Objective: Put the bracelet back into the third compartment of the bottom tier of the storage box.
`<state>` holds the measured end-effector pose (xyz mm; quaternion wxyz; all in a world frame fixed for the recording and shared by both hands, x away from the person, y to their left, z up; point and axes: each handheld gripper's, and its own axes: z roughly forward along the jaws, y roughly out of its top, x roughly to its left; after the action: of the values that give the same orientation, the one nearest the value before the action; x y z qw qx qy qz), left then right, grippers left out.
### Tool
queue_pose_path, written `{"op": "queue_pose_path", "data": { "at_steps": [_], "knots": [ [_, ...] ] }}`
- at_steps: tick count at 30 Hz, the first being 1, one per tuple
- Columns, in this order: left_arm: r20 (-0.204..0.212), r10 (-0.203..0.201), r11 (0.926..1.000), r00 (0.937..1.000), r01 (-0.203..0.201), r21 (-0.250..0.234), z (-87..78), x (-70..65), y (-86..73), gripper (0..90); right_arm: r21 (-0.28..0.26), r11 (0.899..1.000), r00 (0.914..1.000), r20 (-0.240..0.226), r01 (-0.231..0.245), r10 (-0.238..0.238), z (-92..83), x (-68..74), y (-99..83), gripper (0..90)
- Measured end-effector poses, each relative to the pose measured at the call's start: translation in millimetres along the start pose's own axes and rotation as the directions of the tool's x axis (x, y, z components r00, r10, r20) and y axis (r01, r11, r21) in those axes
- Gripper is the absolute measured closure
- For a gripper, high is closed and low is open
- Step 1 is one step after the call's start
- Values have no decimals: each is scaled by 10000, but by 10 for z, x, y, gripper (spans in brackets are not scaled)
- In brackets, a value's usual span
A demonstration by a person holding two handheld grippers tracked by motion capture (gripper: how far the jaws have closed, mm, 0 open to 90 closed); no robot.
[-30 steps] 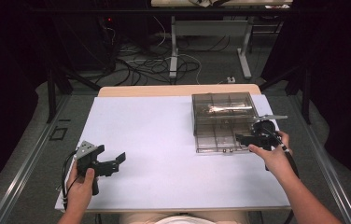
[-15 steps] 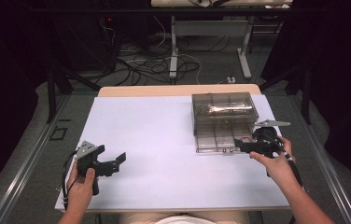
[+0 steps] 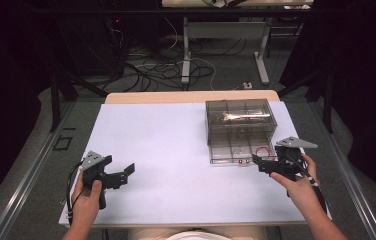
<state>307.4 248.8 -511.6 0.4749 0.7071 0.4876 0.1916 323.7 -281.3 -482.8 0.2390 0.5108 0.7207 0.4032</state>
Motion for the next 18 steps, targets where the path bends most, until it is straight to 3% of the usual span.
{"op": "queue_pose_path", "data": {
  "at_steps": [11,18],
  "knots": [
    [-36,-97,9999,9999,97,-32,0,3,-2,41,-73,9998,9994,263,-207,209,-41,-116,-171,8],
    [-60,-36,10000,10000,36,11,-4,9,1,41,-237,9992,9979,561,-310,323,-32,-207,-287,0]
  ]
}}
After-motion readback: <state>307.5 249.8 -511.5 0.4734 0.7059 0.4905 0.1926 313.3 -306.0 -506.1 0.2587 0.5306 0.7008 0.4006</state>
